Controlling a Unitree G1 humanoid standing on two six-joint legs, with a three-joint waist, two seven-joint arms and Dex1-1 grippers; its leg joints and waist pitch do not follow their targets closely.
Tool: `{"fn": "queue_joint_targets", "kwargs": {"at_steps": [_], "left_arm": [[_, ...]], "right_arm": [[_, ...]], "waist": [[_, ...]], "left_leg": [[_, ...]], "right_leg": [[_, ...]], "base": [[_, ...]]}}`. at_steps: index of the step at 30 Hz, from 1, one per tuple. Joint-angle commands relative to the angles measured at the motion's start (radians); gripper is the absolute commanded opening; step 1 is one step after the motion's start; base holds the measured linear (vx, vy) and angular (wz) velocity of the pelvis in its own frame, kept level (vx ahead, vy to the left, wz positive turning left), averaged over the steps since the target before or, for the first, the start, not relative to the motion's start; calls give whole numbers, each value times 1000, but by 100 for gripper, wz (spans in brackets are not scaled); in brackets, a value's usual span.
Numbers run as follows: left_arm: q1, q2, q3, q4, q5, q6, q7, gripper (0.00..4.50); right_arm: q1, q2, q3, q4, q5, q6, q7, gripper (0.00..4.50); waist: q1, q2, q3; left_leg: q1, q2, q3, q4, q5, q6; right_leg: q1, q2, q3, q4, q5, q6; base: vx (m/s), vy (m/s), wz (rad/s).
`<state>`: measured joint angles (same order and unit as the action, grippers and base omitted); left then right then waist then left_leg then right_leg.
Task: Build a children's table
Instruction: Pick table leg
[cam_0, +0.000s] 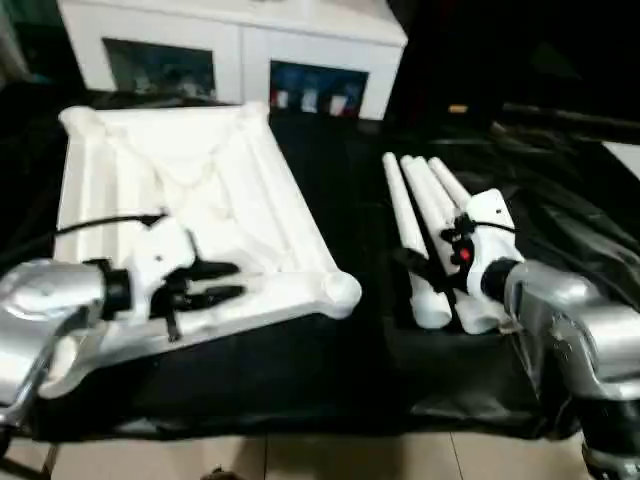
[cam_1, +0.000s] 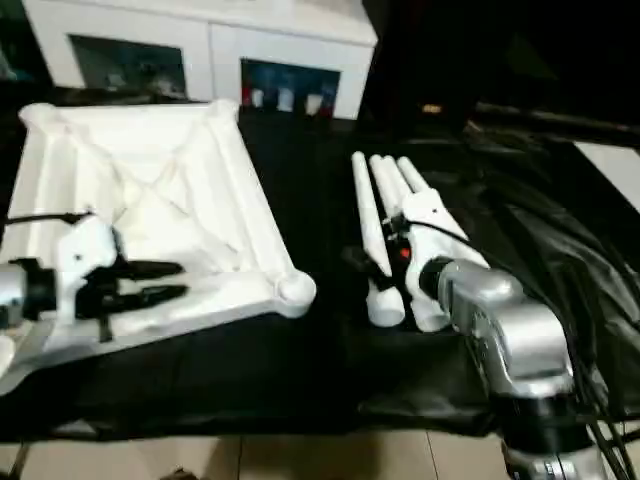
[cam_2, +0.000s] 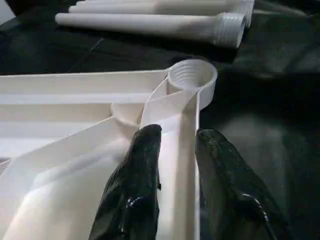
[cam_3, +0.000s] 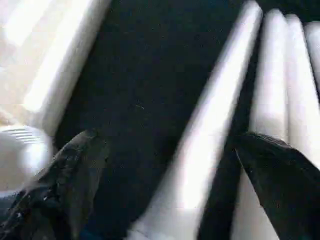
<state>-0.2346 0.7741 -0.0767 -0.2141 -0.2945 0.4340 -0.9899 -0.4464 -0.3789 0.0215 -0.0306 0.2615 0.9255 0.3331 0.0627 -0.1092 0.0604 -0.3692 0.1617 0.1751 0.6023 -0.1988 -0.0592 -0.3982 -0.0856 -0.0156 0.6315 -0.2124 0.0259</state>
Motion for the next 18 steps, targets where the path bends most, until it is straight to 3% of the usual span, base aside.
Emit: {"fn": "queue_joint_targets", "kwargs": {"at_steps": [1,6,8,9,12,18], "left_arm": [[-23,-35,-62,-70,4,36,26,140],[-42,-67,-103,-112,18,81,46,140],[-48,-80,-106,-116,17,86,57,140],[-56,-91,-116,-100,30,72,63,140],[-63,-100,-128,-91,36,68,65,140],[-94,-120,-156,-79,47,73,66,140]], "right_arm": [[-65,28,-8,104,-7,29,-52,450],[-137,64,-32,231,-21,52,-99,450],[-154,78,-40,270,-25,62,-99,450],[-176,91,-45,323,-17,65,-82,450],[-203,93,-26,386,-24,51,-68,450],[-276,132,-2,560,-34,2,-55,450]], "waist": [[0,19,-47],[1,15,-49],[5,9,-49],[3,4,-50],[2,9,-49],[2,3,-53]], "left_leg": [[19,48,-11,-84,-120,-67],[14,47,-5,-77,-42,-67],[13,45,-3,-76,-26,-65],[13,45,-2,-75,-24,-63],[15,49,-4,-78,-50,-69],[15,50,-3,-77,-57,-70]], "right_leg": [[31,-42,29,-57,-63,-200],[39,-34,31,-48,47,-204],[42,-30,32,-49,72,-197],[43,-29,32,-49,72,-197],[41,-32,30,-51,19,-205],[40,-34,30,-50,3,-203]], "base": [[0,0,0],[0,0,0],[0,0,0],[0,0,0],[0,0,0],[0,0,0]]}}
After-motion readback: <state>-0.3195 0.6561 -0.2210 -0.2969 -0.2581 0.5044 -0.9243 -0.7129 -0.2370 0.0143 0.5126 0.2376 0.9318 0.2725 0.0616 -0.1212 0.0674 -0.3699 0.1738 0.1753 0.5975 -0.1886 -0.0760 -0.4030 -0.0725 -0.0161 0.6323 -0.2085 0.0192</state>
